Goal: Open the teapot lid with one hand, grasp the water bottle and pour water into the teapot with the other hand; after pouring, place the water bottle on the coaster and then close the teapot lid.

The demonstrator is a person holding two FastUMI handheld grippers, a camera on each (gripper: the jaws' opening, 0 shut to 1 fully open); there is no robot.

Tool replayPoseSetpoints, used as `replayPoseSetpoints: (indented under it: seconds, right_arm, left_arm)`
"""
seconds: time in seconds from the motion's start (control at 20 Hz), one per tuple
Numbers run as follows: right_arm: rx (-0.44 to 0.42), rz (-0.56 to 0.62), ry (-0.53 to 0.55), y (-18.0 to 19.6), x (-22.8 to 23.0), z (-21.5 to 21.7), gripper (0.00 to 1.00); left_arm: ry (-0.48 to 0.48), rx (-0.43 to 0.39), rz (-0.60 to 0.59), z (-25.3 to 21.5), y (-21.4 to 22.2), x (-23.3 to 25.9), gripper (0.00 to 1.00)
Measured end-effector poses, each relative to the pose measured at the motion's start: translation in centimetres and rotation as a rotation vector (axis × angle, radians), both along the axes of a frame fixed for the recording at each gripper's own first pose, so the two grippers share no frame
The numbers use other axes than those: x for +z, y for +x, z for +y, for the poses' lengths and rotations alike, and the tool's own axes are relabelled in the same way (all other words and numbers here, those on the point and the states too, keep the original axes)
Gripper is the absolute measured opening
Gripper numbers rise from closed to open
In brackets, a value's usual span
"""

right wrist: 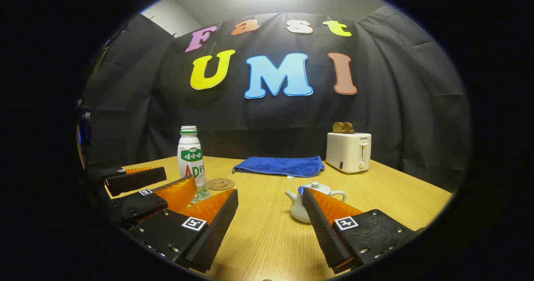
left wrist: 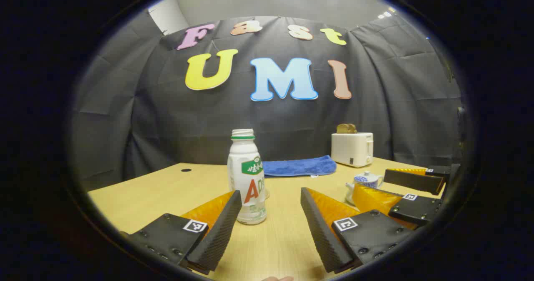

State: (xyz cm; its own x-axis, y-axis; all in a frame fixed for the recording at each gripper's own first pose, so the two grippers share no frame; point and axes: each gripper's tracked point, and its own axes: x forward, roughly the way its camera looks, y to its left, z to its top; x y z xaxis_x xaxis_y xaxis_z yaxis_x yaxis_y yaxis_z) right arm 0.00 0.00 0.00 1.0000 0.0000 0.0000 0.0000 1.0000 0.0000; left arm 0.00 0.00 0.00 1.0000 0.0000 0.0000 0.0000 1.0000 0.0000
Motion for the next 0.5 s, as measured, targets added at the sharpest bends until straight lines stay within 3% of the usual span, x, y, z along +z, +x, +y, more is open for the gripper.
replayPoseSetpoints:
  seconds: [0.2,0.5]
  right_arm:
    - [-0.021,-0.001,0.001,0.03,-0.21,-0.25,0.96]
    - [-0.069,0.014,0.009,0.52,-0.32,-0.85,0.94]
  left_arm:
    - [-0.003,0.005,-0.008,-0.02,0.14,0.00,0.94]
    - [-0.001,0.021,-0.006,0.09,0.32,0.10,0.99]
